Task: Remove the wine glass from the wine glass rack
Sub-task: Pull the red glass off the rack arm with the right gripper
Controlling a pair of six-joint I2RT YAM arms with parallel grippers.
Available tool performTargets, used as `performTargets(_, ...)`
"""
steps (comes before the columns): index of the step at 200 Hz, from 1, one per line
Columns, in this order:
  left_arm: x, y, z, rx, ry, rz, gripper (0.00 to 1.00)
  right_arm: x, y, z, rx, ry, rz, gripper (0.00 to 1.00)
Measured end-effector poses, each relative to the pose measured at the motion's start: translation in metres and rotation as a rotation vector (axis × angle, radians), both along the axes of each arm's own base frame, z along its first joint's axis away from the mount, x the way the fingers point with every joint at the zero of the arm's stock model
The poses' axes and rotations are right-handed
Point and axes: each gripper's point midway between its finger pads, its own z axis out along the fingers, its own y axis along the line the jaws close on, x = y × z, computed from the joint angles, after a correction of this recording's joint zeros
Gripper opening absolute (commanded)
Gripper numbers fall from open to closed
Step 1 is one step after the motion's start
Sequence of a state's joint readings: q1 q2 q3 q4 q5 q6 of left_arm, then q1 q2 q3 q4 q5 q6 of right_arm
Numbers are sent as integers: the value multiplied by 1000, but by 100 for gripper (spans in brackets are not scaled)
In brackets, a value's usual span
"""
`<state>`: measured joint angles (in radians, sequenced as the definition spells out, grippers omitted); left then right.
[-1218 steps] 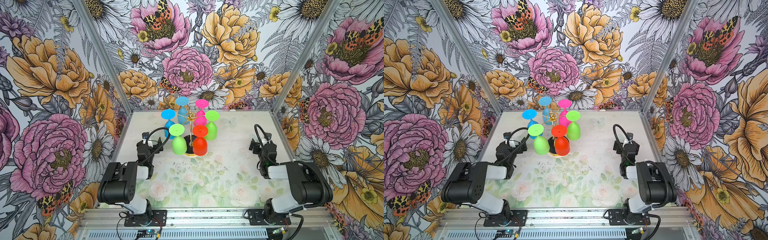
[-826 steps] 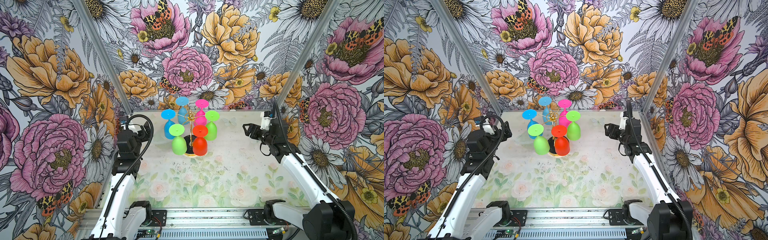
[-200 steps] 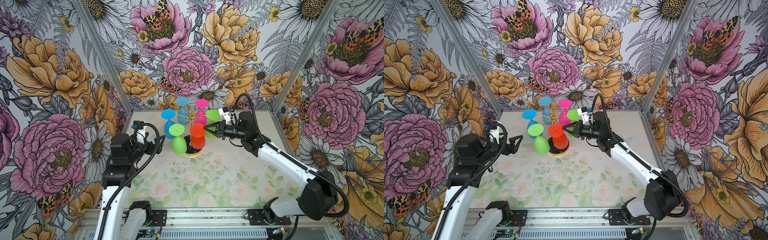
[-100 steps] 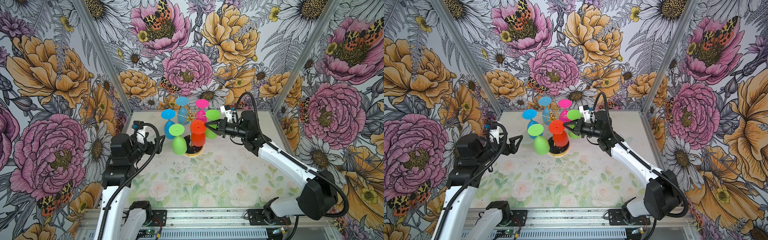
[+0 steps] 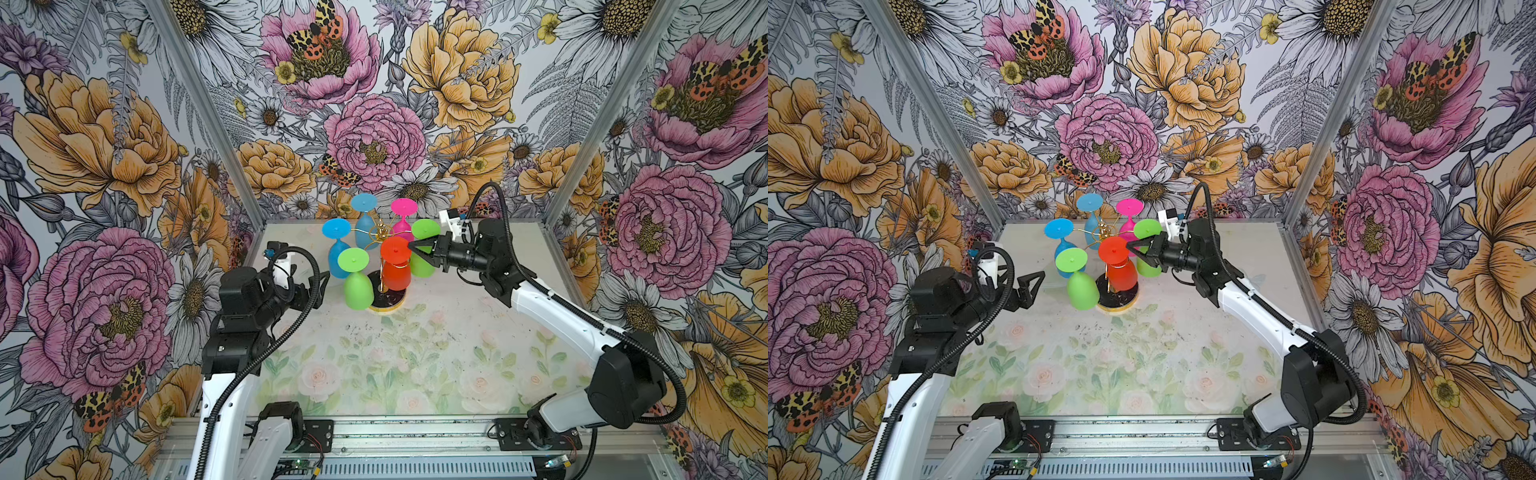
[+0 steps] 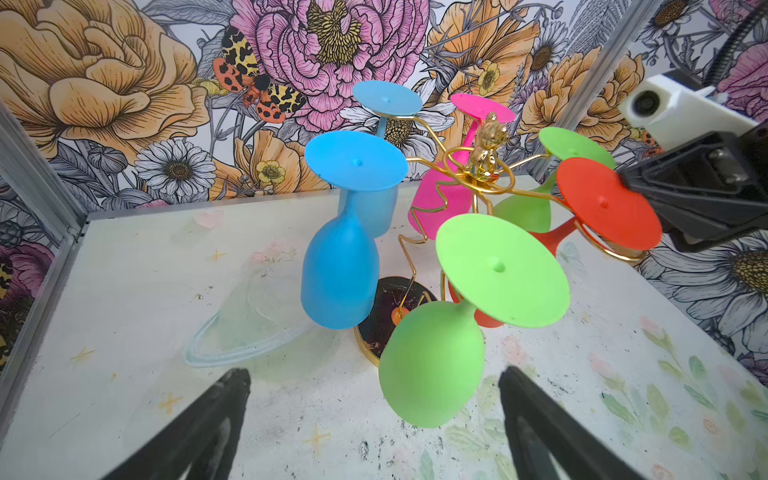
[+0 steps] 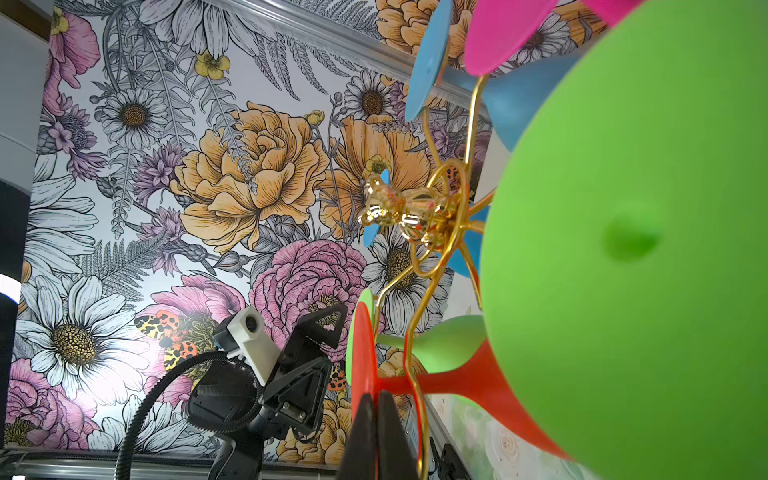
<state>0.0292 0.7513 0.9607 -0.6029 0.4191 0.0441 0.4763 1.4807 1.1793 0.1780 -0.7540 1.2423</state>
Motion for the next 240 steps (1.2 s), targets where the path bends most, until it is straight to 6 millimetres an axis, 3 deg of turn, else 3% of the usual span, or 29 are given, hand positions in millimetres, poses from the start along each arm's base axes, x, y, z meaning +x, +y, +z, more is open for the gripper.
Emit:
performTargets(57, -5, 1, -1, 25, -2, -2, 96, 9, 5, 5, 1, -3, 0, 0)
performTargets(117, -5, 1, -2, 39, -3, -8, 96, 4, 12, 17, -41, -33, 9, 0)
performTargets(240, -7, 1, -5, 48, 6, -11, 96, -7, 27, -3, -141, -33, 52, 0)
